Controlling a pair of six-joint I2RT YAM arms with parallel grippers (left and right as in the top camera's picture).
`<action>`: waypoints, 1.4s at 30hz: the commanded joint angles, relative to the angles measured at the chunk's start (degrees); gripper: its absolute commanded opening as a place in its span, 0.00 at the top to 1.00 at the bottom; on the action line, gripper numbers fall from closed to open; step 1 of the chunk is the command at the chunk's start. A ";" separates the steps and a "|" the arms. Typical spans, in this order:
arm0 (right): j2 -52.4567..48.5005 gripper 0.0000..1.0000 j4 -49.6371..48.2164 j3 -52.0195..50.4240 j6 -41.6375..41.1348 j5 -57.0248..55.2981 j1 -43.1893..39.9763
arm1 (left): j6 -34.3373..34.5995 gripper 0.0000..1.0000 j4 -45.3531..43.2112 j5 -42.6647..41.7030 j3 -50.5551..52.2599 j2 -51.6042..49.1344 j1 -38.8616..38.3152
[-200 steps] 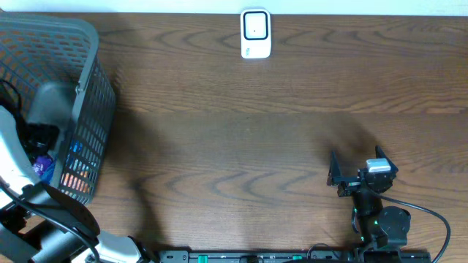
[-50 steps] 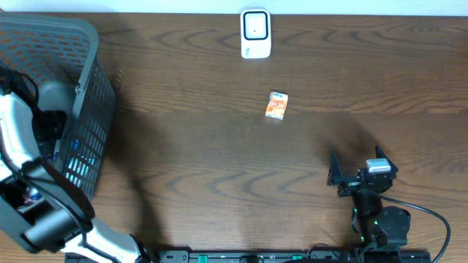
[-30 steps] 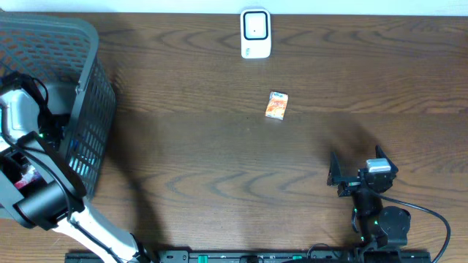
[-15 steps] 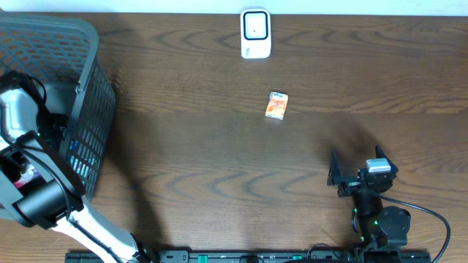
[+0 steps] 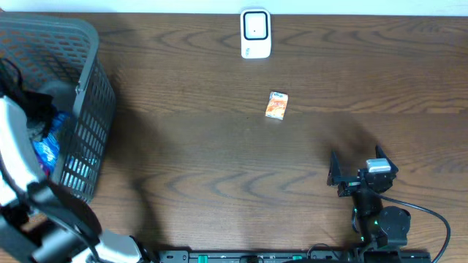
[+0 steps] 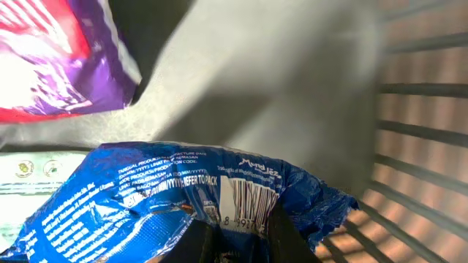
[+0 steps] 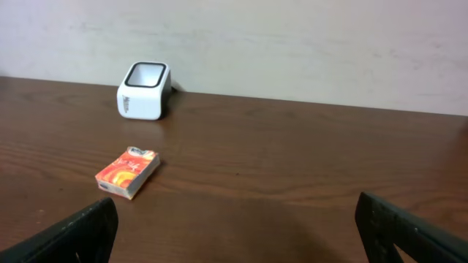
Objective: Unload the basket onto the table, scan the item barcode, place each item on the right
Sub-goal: 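Reach the left gripper into the basket and grasp the blue snack packet, then carry the blue packet out and drop it beside the tissue pack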
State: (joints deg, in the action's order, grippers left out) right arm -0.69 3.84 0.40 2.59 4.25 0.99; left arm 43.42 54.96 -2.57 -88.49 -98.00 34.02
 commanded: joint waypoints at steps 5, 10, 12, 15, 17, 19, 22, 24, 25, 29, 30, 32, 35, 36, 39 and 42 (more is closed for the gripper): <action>0.31 0.01 0.22 -0.09 0.70 -0.07 0.33 | -1.88 0.93 -2.82 -1.40 -0.52 10.12 -0.24; 0.31 0.01 0.22 -0.09 0.70 -0.07 0.33 | -2.97 0.93 -7.61 -10.99 -0.52 18.60 -0.92; 0.31 0.01 0.22 -0.09 0.70 -0.07 0.33 | -2.93 0.93 -9.44 -14.34 -0.52 22.05 -2.56; 0.31 0.01 0.22 -0.09 0.70 -0.07 0.33 | -3.04 0.93 -11.85 -16.28 -0.52 27.43 -8.68; 0.31 0.01 0.22 -0.09 0.70 -0.07 0.33 | -5.99 0.93 -13.64 -16.26 -0.52 29.75 -13.44; 0.31 0.01 0.22 -0.09 0.70 -0.07 0.33 | -11.72 0.93 -15.89 -15.61 -0.52 31.74 -19.54; 0.31 0.01 0.22 -0.09 0.70 -0.07 0.33 | -15.43 0.93 -16.48 -10.45 -0.52 33.20 -28.70; 0.31 0.01 0.22 -0.09 0.70 -0.07 0.33 | -17.53 0.93 -16.46 -7.43 -0.46 33.09 -35.34; 0.31 0.01 0.22 -0.09 0.70 -0.07 0.33 | -18.56 0.93 -16.46 -6.64 -0.46 32.72 -37.99; 0.31 0.01 0.22 -0.09 0.70 -0.07 0.33 | -23.91 0.93 -16.24 -2.21 0.09 28.06 -49.86; 0.31 0.01 0.22 -0.09 0.70 -0.07 0.33 | -23.96 0.93 -15.80 -1.16 0.15 26.40 -51.98; 0.31 0.01 0.22 -0.09 0.70 -0.07 0.33 | -23.91 0.93 -15.19 -0.57 0.17 22.84 -55.21; 0.31 0.01 0.22 -0.09 0.70 -0.07 0.33 | -23.91 0.93 -15.17 -0.59 0.17 16.22 -59.14; 0.31 0.01 0.22 -0.09 0.70 -0.07 0.33 | -23.91 0.93 -15.21 -0.59 0.17 14.16 -60.08; 0.31 0.01 0.22 -0.09 0.70 -0.07 0.33 | -23.96 0.93 -16.63 -0.57 0.17 5.92 -63.06; 0.31 0.01 0.22 -0.09 0.70 -0.07 0.33 | -25.00 0.93 -19.08 -0.57 0.17 -0.85 -64.65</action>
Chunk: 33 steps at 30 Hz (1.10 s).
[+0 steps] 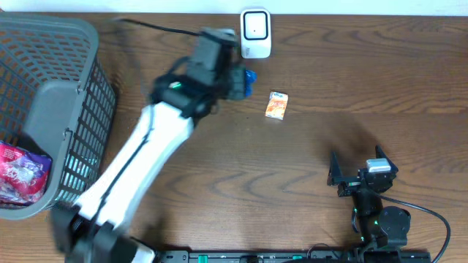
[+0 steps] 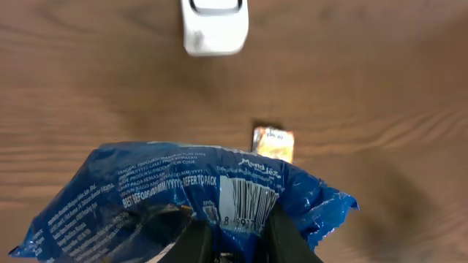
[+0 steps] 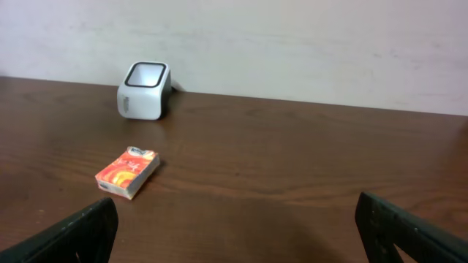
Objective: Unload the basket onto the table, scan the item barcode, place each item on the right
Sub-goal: 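Carry the blue packet out and drop it beside the tissue pack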
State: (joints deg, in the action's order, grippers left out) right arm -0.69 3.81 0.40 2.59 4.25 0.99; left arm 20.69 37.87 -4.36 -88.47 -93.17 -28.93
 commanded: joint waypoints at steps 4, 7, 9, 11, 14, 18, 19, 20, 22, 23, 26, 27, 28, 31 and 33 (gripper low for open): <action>0.31 0.01 0.24 -0.09 0.70 -0.07 0.33 | -2.23 0.93 -4.48 1.22 0.15 -12.76 -2.56; 0.31 0.01 0.24 -0.09 0.70 -0.07 0.33 | -0.79 0.93 -5.46 1.18 0.15 -17.22 -2.78; 0.31 0.01 0.26 -0.09 0.70 -0.07 0.33 | 1.84 0.92 -5.62 0.96 0.15 -18.80 -2.84; 0.31 0.01 0.24 -0.09 0.70 -0.07 0.33 | 4.09 0.76 -5.64 0.74 0.15 -19.65 -2.91; 0.31 0.01 0.24 -0.09 0.70 -0.07 0.33 | 4.90 0.53 -5.73 0.76 0.15 -19.69 -2.93; 0.31 0.01 0.24 -0.09 0.70 -0.07 0.33 | 4.87 0.33 -5.86 0.76 0.04 -19.12 -2.86; 0.31 0.01 0.24 -0.09 0.70 -0.07 0.33 | 4.87 0.32 -5.84 0.76 0.04 -18.73 -2.86; 0.31 0.01 0.24 -0.09 0.70 -0.07 0.33 | 4.81 0.32 -5.84 0.76 0.04 -18.05 -2.84; 0.31 0.01 0.24 -0.09 0.70 -0.07 0.33 | 4.66 0.32 -5.84 0.79 0.04 -16.00 -2.62; 0.31 0.01 0.24 -0.09 0.70 -0.07 0.33 | 4.66 0.32 -5.88 0.79 0.04 -14.38 -2.32; 0.31 0.01 0.24 -0.09 0.70 -0.07 0.33 | 4.52 0.32 -5.88 1.64 0.04 -8.79 -0.55; 0.31 0.01 0.24 -0.09 0.70 -0.07 0.33 | 4.46 0.32 -5.84 2.32 0.04 -6.80 0.28; 0.31 0.01 0.24 -0.09 0.70 -0.07 0.33 | 4.46 0.32 -5.64 3.19 0.04 -4.59 1.36; 0.31 0.01 0.24 -0.09 0.70 -0.07 0.33 | 4.48 0.31 -4.79 7.08 0.04 2.82 6.19; 0.31 0.01 0.24 -0.09 0.70 -0.07 0.33 | 4.50 0.27 -3.78 9.16 0.04 7.21 10.19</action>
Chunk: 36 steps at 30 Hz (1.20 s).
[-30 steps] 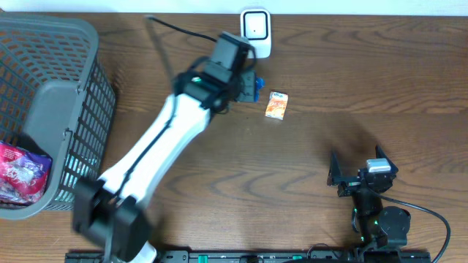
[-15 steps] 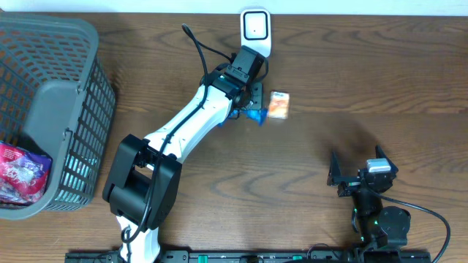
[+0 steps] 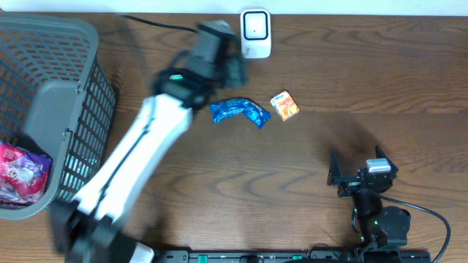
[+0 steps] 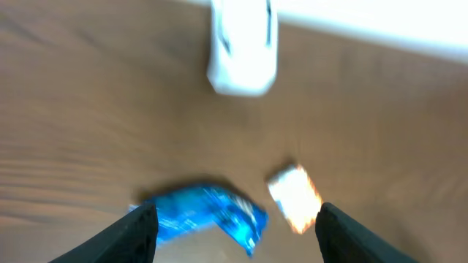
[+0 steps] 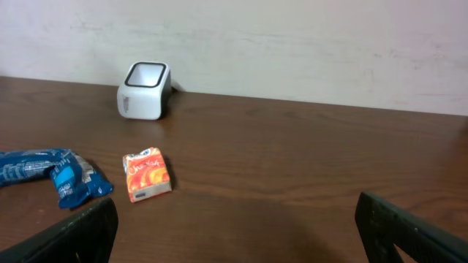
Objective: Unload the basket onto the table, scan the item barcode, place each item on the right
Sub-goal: 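Carry the blue packet out and drop it beside the tissue pack, then reach the left gripper into the basket and grasp the mint-green wipes pack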
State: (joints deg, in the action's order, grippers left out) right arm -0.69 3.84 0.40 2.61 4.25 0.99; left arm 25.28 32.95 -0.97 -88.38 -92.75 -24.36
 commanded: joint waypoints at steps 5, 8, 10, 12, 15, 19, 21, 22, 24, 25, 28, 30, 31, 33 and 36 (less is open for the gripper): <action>0.31 0.01 0.22 -0.09 0.68 -0.07 0.33 | 2.29 0.06 5.68 6.64 -0.04 16.31 19.78; 0.31 0.01 0.22 -0.09 0.68 -0.07 0.33 | 7.26 0.04 10.05 6.67 -0.04 19.54 30.08; 0.31 0.01 0.22 -0.09 0.68 -0.07 0.33 | 10.40 0.04 13.14 6.67 -0.04 20.24 36.65; 0.31 0.01 0.22 -0.09 0.68 -0.07 0.33 | 11.96 0.02 16.33 6.64 0.00 19.96 42.95; 0.31 0.01 0.22 -0.09 0.68 -0.07 0.33 | 11.93 0.01 20.41 6.64 0.02 18.18 50.42; 0.31 0.01 0.22 -0.09 0.68 -0.07 0.33 | 11.91 0.00 24.28 6.64 0.02 14.49 57.48; 0.31 0.01 0.22 -0.09 0.68 -0.07 0.33 | 11.93 0.00 25.79 6.62 0.02 12.11 59.74; 0.31 0.01 0.22 -0.09 0.68 -0.07 0.33 | 11.93 0.00 26.53 6.62 0.02 11.04 60.35; 0.31 0.01 0.24 -0.09 0.68 -0.07 0.33 | 11.96 0.00 29.35 6.62 0.02 7.21 61.13; 0.31 0.01 0.22 -0.09 0.68 -0.07 0.33 | 12.46 0.00 30.40 6.62 0.02 5.95 61.16; 0.31 0.01 0.22 -0.09 0.68 -0.07 0.33 | 16.33 0.00 34.71 6.62 0.09 1.68 61.16; 0.31 0.01 0.22 -0.09 0.68 -0.07 0.33 | 19.06 0.00 37.03 6.62 0.37 -1.25 61.16; 0.31 0.01 0.22 -0.09 0.68 -0.07 0.33 | 19.93 0.00 37.66 6.62 0.68 -2.27 61.13; 0.31 0.01 0.22 -0.09 0.68 -0.07 0.33 | 21.35 0.00 38.42 6.60 1.73 -4.50 61.13; 0.31 0.01 0.22 -0.09 0.68 -0.07 0.33 | 22.01 0.00 37.90 6.62 4.24 -7.17 61.13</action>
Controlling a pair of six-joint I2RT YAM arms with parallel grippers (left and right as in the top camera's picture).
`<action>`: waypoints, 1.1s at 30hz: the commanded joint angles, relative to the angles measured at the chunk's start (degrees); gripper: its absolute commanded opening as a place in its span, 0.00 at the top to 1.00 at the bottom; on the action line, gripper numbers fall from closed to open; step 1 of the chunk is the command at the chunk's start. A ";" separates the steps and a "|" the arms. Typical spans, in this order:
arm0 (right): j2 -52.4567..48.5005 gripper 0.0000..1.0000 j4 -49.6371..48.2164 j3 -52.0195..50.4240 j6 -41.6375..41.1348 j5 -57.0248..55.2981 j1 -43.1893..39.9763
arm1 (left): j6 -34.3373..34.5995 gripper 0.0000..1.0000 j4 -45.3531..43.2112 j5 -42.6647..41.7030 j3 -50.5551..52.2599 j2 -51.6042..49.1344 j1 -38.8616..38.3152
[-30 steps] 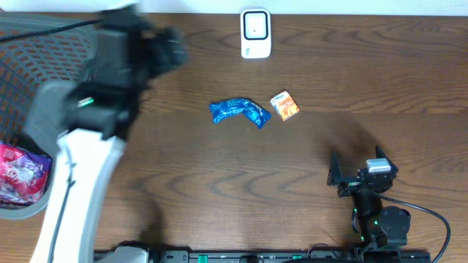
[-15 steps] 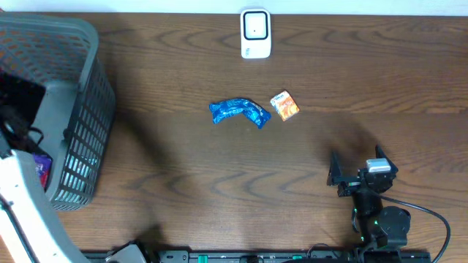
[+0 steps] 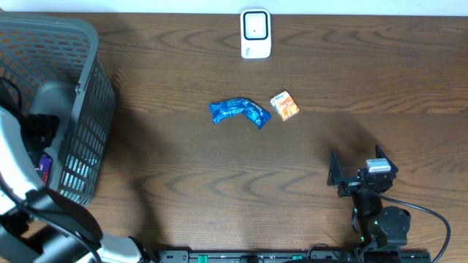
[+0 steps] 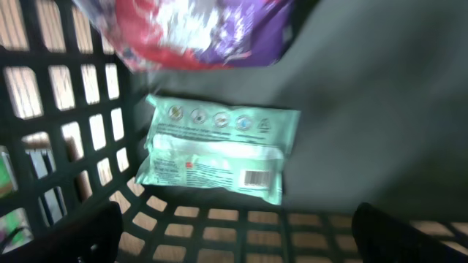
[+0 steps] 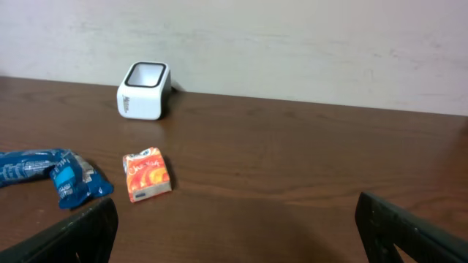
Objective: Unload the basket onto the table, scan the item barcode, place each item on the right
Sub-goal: 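Reach the left gripper into the basket and grasp the mint-green wipes pack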
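Observation:
The white barcode scanner (image 3: 255,33) stands at the table's far edge, also seen as scanner (image 5: 144,90). A blue snack packet (image 3: 239,112) lies mid-table, touching or nearly touching a small orange box (image 3: 284,106). My left gripper (image 4: 234,245) is open inside the grey basket (image 3: 88,58), with empty fingers above a mint-green packet (image 4: 219,146) whose barcode faces up. A purple-and-red packet (image 4: 190,29) lies beyond it. My right gripper (image 5: 241,245) is open and empty near the table's front right.
The basket's mesh wall (image 4: 73,168) and floor close in around my left gripper. The left arm (image 3: 18,175) reaches over the basket's near rim. In the right wrist view the blue packet (image 5: 51,175) and orange box (image 5: 148,174) lie ahead of the right gripper.
My left gripper was open above the table near the scanner; now it is inside the basket over the mint-green packet. Blue packet, orange box and right arm have not moved.
My left gripper was shut on the blue packet in the basket. Then it held the packet over the table in front of the scanner. Then the packet lay on the table beside the orange box, which had shifted, and the gripper was open. Now it is in the basket again.

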State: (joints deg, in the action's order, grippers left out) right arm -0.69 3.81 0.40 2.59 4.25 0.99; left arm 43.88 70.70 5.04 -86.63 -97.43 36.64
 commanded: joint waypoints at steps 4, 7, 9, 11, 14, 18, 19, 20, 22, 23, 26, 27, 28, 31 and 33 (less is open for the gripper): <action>0.31 0.01 0.24 -0.09 0.70 -0.07 0.33 | 3.43 0.00 -3.43 0.61 7.02 -4.63 0.13; 0.31 0.01 0.24 -0.09 0.70 -0.07 0.33 | 3.41 0.00 -7.21 0.61 11.30 -5.44 -0.11; 0.31 0.01 0.24 -0.09 0.70 -0.07 0.33 | 3.41 0.00 -10.08 0.59 14.03 -5.44 -0.37; 0.31 0.01 0.24 -0.09 0.70 -0.07 0.33 | 3.39 0.00 -13.62 0.61 16.92 -5.44 -0.85; 0.31 0.01 0.24 -0.09 0.70 -0.07 0.33 | 3.39 0.00 -17.92 0.63 19.93 -5.44 -1.49; 0.31 0.01 0.24 -0.09 0.70 -0.07 0.33 | 3.37 0.05 -21.57 0.63 22.51 -5.44 -2.14; 0.31 0.01 0.24 -0.09 0.70 -0.07 0.33 | 3.37 0.06 -21.97 0.66 22.93 -5.44 -2.29; 0.31 0.01 0.24 -0.09 0.70 -0.07 0.33 | 3.39 0.08 -22.45 0.83 23.43 -5.44 -2.40; 0.31 0.01 0.24 -0.09 0.70 -0.07 0.33 | 3.37 0.13 -22.84 0.87 23.98 -5.44 -2.51; 0.31 0.01 0.24 -0.09 0.70 -0.07 0.33 | 3.37 0.17 -22.95 0.87 24.33 -5.44 -2.49; 0.31 0.01 0.24 -0.09 0.70 -0.07 0.33 | 3.37 0.40 -23.02 0.85 24.83 -5.44 -2.49; 0.31 0.01 0.24 -0.09 0.70 -0.07 0.33 | 3.34 0.50 -22.97 0.81 24.92 -5.44 -2.49; 0.31 0.01 0.26 -0.09 0.70 -0.07 0.33 | 3.19 0.61 -22.80 0.83 24.92 -5.44 -2.49; 0.31 0.01 0.24 -0.09 0.70 -0.07 0.33 | 2.08 0.92 -22.36 0.35 24.90 -5.44 -2.49; 0.31 0.01 0.24 -0.09 0.70 -0.07 0.33 | 2.08 0.92 -22.14 -0.83 24.81 -5.42 -2.49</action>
State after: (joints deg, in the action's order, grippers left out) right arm -0.69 3.84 0.40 2.61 4.25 0.99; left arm 46.28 49.32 9.21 -64.16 -99.50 34.33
